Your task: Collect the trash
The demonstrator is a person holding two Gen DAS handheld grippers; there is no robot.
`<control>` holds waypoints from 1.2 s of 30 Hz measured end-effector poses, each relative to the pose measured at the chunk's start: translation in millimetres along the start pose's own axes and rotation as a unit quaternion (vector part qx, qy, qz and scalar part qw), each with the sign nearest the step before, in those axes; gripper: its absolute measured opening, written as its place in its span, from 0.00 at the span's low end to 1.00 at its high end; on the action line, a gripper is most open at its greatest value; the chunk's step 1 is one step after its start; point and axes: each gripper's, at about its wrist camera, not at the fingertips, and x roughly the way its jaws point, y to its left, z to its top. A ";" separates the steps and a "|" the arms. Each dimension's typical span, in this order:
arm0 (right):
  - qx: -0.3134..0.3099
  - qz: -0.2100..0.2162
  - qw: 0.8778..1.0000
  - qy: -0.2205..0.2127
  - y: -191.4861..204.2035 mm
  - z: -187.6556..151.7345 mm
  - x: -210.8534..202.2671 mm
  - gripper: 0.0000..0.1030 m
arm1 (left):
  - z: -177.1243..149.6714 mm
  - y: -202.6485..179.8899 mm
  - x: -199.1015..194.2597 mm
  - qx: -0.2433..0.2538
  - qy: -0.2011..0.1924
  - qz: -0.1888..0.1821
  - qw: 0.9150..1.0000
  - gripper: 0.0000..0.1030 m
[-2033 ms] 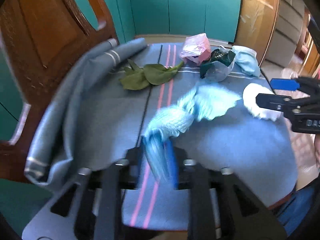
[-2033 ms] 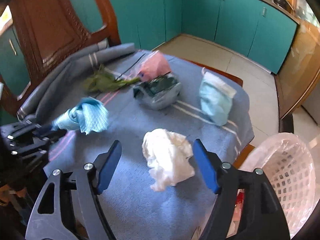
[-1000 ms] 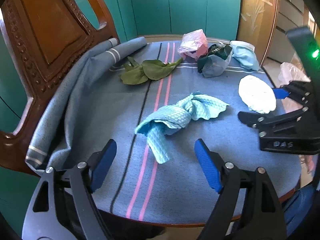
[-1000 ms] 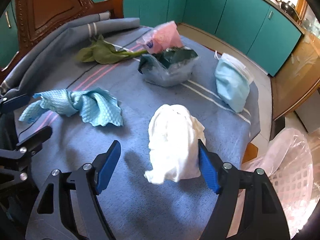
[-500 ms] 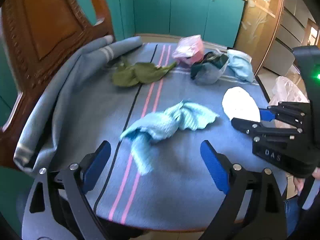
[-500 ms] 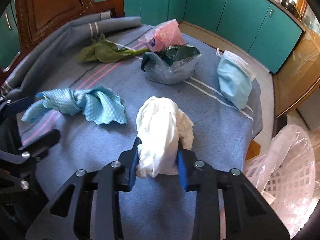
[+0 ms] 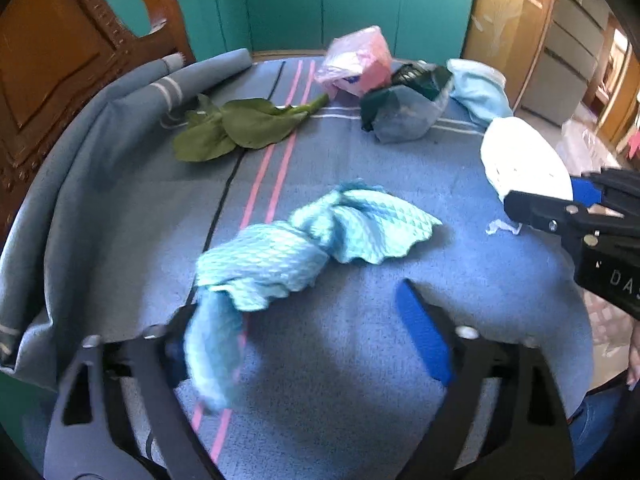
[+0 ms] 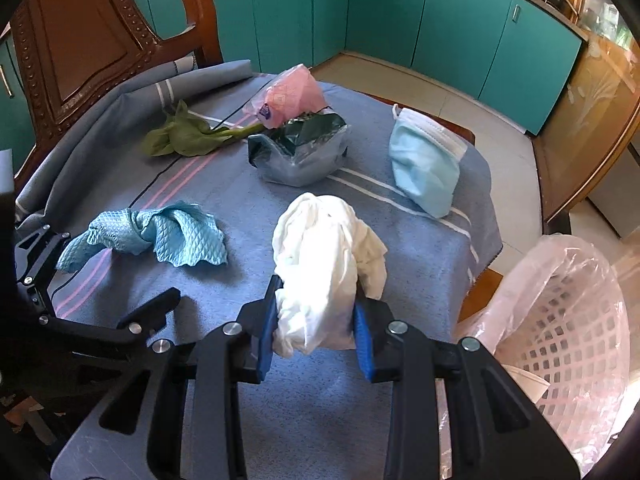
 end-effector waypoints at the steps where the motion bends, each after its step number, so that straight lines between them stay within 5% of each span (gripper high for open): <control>1: 0.000 0.000 1.000 0.000 0.7 0.8 0.6 0.32 | 0.2 2.6 -0.6 -0.005 -0.001 -0.002 1.000 0.62; 3: 0.000 0.002 1.000 -0.001 1.4 1.2 0.4 0.32 | 0.0 8.4 -3.1 -0.010 -0.003 0.001 1.000 0.27; 6: 0.000 0.003 1.000 -0.002 2.4 1.3 0.0 0.32 | -0.9 14.5 -6.9 -0.021 -0.005 -0.006 1.000 0.18; 15: 0.009 0.010 1.000 -0.018 -1.3 1.1 -10.2 0.32 | 5.8 22.0 -42.0 -0.037 -0.050 0.014 0.998 0.16; 36: -0.001 0.002 0.999 -0.052 2.5 0.1 -27.9 0.32 | 8.1 18.2 -67.6 -0.031 -0.082 0.045 0.995 0.16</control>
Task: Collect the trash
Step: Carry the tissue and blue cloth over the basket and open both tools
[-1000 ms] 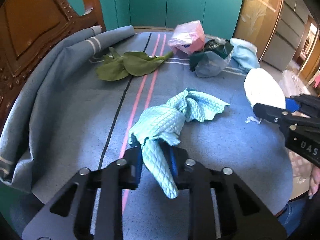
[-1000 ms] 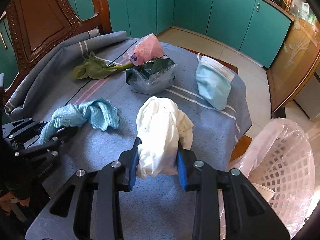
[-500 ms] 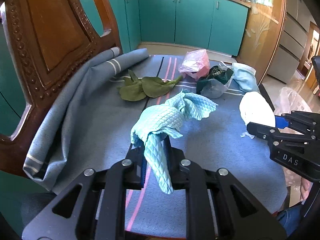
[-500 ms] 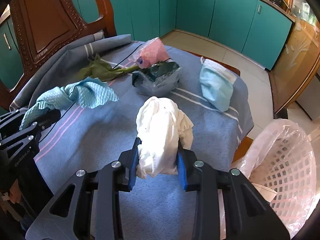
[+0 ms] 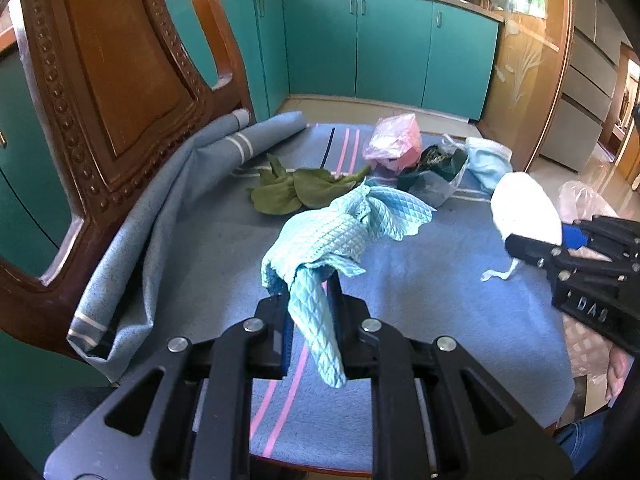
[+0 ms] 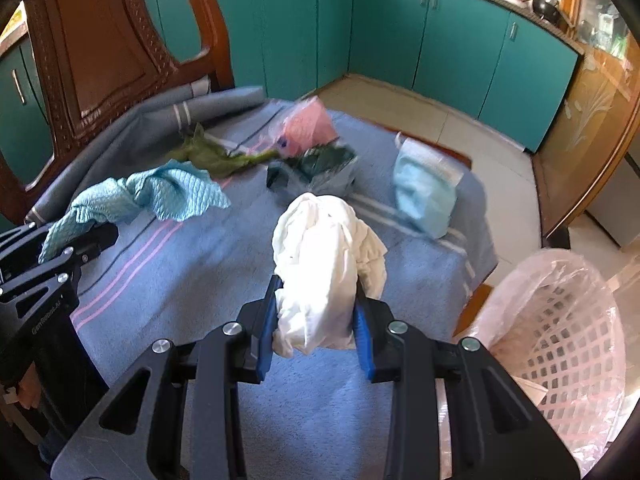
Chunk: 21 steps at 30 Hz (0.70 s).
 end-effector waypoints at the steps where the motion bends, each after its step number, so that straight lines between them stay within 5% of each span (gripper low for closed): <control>1: 0.003 -0.002 1.000 -0.009 -2.4 1.1 -4.5 0.32 | 0.6 -1.2 -3.2 0.001 -0.005 -0.001 1.000 0.16; 10: 0.086 -0.013 0.993 -0.080 -64.0 5.1 -52.6 0.32 | 1.8 -11.5 -16.5 0.008 -0.017 -0.025 1.000 0.16; 21: 0.200 -0.117 0.971 -0.064 -165.5 -38.2 -78.8 0.32 | 6.1 -62.0 -34.4 0.047 -0.030 -0.123 0.991 0.16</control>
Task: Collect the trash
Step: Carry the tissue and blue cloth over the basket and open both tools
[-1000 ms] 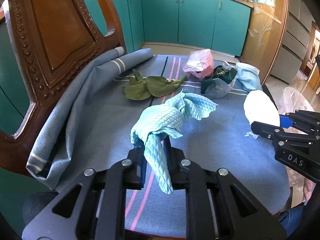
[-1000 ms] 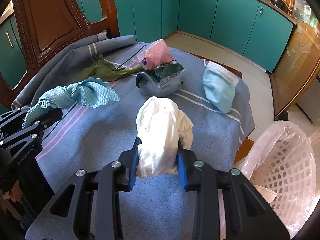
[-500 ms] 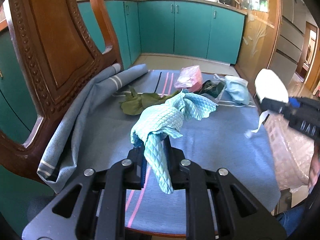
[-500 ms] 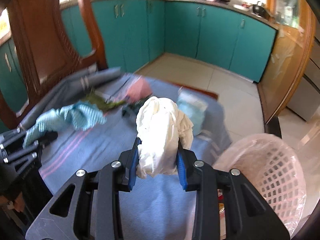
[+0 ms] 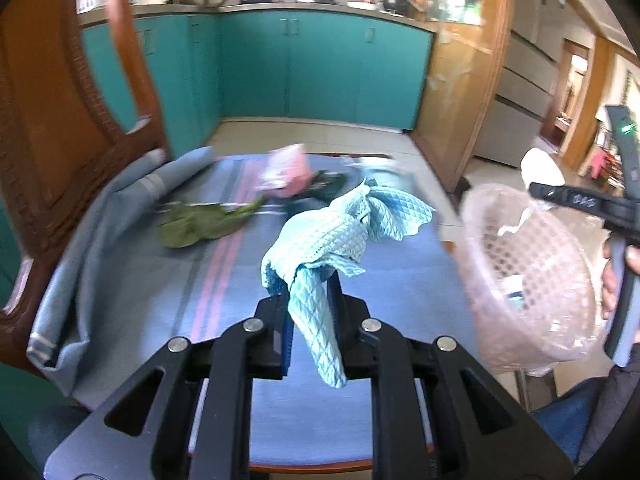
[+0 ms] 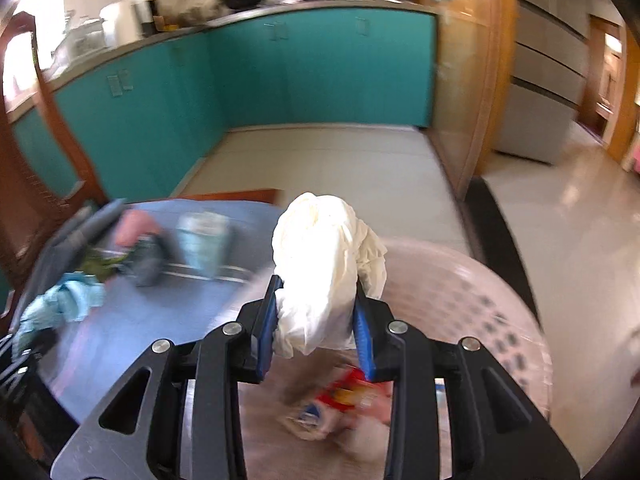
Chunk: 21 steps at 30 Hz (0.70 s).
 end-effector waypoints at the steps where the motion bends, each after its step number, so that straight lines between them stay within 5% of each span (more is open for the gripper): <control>1: 0.011 -0.009 1.000 0.006 -10.0 -2.4 0.5 0.32 | 1.3 -6.3 0.7 0.005 0.000 -0.007 1.000 0.16; 8: 0.073 -0.035 0.996 0.037 -57.4 -19.5 4.2 0.36 | 14.2 -77.4 9.4 0.057 0.006 -0.079 0.995 0.16; 11: 0.109 -0.033 0.993 0.028 -69.7 -20.3 0.2 0.62 | 13.8 -109.3 14.7 0.080 0.015 -0.108 0.991 0.16; 17: 0.204 -0.040 0.978 -0.025 -98.0 -22.3 -23.2 0.72 | 5.0 -166.2 33.4 0.127 0.046 -0.153 0.979 0.17; 19: 0.225 -0.037 0.973 -0.038 -106.3 -23.8 -28.2 0.73 | 2.5 -181.6 39.9 0.142 0.054 -0.168 0.974 0.25; 21: 0.235 -0.034 0.970 -0.044 -112.5 -24.7 -29.6 0.75 | 1.1 -192.7 42.4 0.152 0.054 -0.180 0.970 0.71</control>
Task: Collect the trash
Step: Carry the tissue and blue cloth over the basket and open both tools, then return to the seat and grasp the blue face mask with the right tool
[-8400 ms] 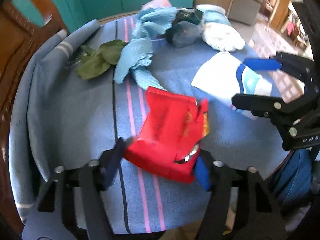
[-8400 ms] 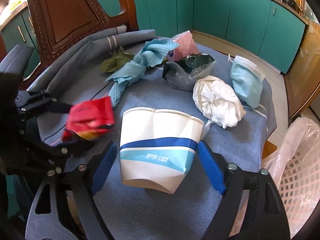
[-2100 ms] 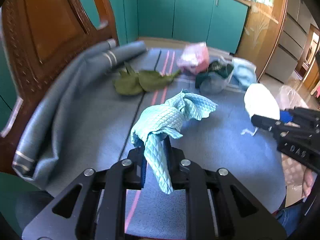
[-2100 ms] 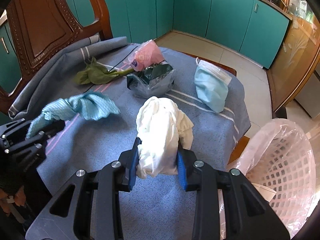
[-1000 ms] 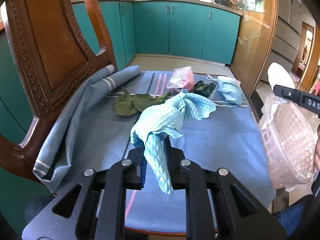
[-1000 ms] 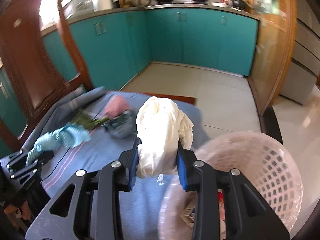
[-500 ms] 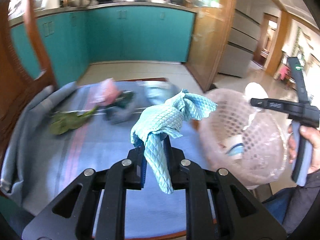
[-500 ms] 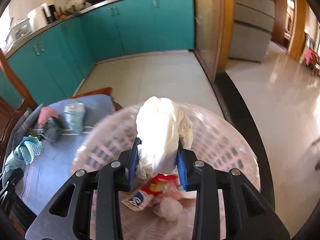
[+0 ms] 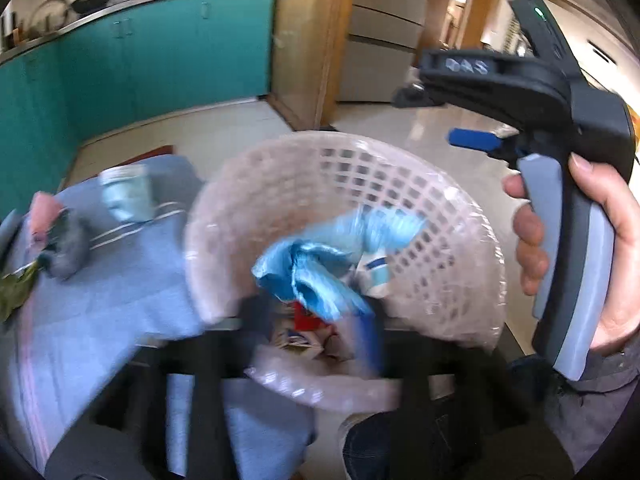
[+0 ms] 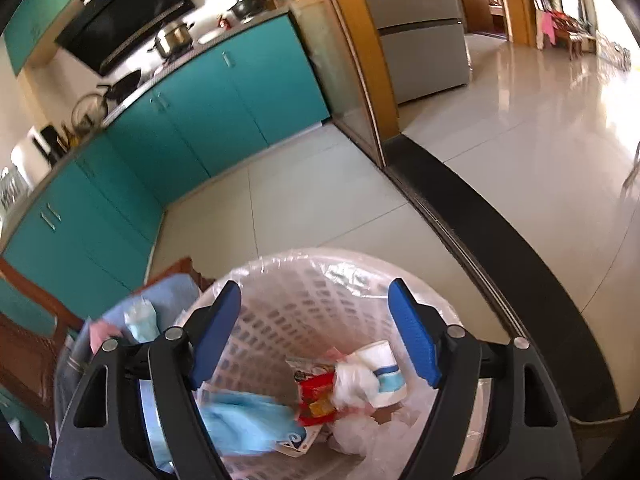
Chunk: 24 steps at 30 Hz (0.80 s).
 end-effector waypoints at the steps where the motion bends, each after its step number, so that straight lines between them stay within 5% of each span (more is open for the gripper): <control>1: -0.001 0.000 1.000 0.001 -0.2 -0.5 0.8 0.75 | -0.1 -1.6 0.0 0.002 -0.005 0.002 1.000 0.75; 4: -0.014 0.004 1.000 0.011 5.0 -2.0 5.1 0.75 | -1.4 0.2 -2.2 0.005 -0.009 0.011 1.000 0.75; 8: -0.039 0.027 0.999 0.019 28.1 -3.8 10.6 0.75 | -11.1 39.1 -10.6 -0.051 -0.012 0.055 0.997 0.75; 12: -0.093 0.079 0.992 0.032 74.2 -12.8 17.3 0.75 | -33.5 100.3 -23.9 -0.129 0.003 0.104 0.986 0.75; 18: -0.183 0.162 0.966 0.083 183.7 -32.5 48.0 0.75 | -67.1 167.6 -57.7 -0.200 0.016 0.160 0.966 0.79; 21: -0.212 0.159 0.957 0.118 238.5 -44.7 83.1 0.78 | -74.7 186.1 -71.1 -0.217 0.010 0.176 0.960 0.80; 24: -0.205 0.095 0.964 0.140 260.2 -56.5 126.7 0.78 | -78.6 197.7 -83.4 -0.221 0.000 0.189 0.957 0.83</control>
